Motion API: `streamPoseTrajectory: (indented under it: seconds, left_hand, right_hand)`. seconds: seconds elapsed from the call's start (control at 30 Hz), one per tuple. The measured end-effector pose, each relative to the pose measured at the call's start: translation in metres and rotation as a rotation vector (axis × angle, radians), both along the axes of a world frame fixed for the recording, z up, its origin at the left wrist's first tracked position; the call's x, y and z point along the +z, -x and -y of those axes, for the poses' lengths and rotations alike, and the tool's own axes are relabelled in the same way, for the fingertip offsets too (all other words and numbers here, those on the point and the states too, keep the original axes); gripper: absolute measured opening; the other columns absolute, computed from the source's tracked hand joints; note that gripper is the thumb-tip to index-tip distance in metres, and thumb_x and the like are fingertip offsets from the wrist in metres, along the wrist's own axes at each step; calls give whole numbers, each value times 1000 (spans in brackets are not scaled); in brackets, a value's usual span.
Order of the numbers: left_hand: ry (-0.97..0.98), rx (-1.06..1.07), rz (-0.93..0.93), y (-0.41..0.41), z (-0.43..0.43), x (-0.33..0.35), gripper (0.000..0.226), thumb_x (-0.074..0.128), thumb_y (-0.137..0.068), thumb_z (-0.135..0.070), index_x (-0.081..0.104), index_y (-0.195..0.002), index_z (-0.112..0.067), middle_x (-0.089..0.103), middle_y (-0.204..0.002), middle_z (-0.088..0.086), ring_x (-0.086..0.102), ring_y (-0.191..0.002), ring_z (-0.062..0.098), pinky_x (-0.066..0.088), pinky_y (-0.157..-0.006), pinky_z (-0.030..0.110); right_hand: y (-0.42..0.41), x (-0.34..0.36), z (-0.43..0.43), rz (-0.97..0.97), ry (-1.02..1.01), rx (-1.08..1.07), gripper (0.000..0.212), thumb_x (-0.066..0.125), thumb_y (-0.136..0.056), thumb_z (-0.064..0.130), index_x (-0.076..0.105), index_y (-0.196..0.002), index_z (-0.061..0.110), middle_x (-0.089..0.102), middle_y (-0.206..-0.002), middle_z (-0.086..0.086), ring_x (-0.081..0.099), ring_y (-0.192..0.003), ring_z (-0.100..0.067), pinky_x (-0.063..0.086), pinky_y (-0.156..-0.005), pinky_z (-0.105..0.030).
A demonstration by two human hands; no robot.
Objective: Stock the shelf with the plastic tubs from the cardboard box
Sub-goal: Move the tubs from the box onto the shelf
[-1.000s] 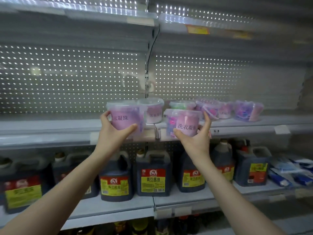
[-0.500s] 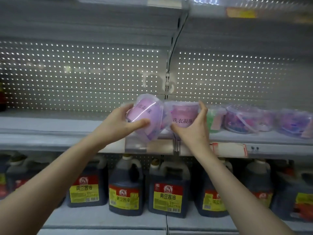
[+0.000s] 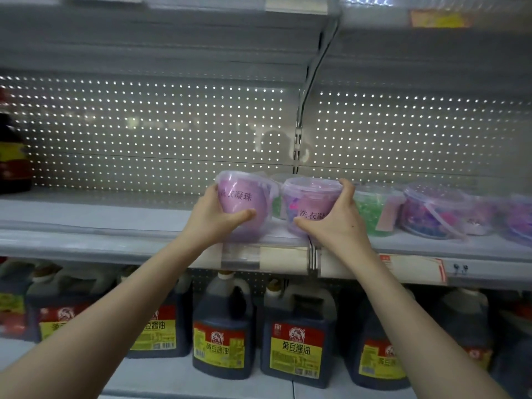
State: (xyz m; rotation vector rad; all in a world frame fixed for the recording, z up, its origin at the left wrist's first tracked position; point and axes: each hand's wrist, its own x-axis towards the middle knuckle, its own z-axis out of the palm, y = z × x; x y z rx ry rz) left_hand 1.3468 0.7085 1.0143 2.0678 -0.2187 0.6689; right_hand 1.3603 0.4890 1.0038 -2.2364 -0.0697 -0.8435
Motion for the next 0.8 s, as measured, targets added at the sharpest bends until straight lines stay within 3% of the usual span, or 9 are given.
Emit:
streamPoseTrajectory:
  seconds: [0.1, 0.2, 0.33, 0.43, 0.6, 0.73, 0.8]
  left_hand:
    - [-10, 71, -42, -13, -3, 0, 74, 79, -72, -31, 38, -129, -6, 53, -110, 3, 55, -96, 21, 43, -73, 28]
    - [-59, 128, -113, -25, -12, 2, 65, 78, -70, -39, 48, -120, -9, 62, -104, 2, 59, -89, 19, 45, -67, 28]
    - [-111, 121, -147, -23, -20, 1, 53, 77, -70, -42, 55, -110, -15, 66, -96, 0, 63, -90, 20, 53, -81, 40]
    - [-121, 80, -156, -11, -24, -1, 46, 75, -75, -36, 58, -112, -14, 67, -101, 2, 62, -94, 20, 52, -86, 41]
    - [-242, 104, -119, 17, -29, -5, 38, 67, -84, -30, 59, -116, -10, 63, -108, 6, 56, -87, 17, 43, -64, 25]
    - [-319, 143, -21, 46, -30, -13, 51, 61, -87, -27, 48, -132, -7, 52, -134, 13, 50, -119, 26, 43, -92, 36]
    - [-354, 137, 5, 64, -25, -21, 57, 57, -89, -26, 39, -140, -9, 44, -139, 14, 45, -125, 27, 39, -98, 39]
  right_hand:
    - [-5, 3, -1, -12, 22, 12, 108, 78, -57, 49, 10, -139, 29, 44, -135, -8, 48, -119, -31, 41, -100, -49]
    - [-10, 5, -3, -27, 58, 13, 114, 78, -57, 52, 6, -142, 27, 42, -140, -6, 46, -124, -30, 37, -103, -51]
    - [-11, 5, 1, -130, 118, 13, 119, 73, -69, 55, -9, -148, 21, 33, -151, -1, 37, -135, -27, 21, -111, -57]
    - [-3, 4, 4, -130, 105, 4, 115, 70, -73, 55, -9, -149, 21, 25, -155, 1, 30, -139, -26, 19, -111, -58]
    - [24, -2, 2, -67, 145, -61, 98, 66, -79, 50, 4, -149, 22, 32, -151, -1, 33, -137, -25, 23, -111, -54]
    - [57, -11, 0, -58, 163, -94, 73, 60, -85, 42, 24, -145, 22, 35, -148, -2, 35, -135, -24, 28, -110, -47]
    - [77, -22, 1, -61, 196, -113, 61, 57, -88, 37, 33, -142, 22, 37, -146, -1, 36, -134, -23, 29, -110, -45]
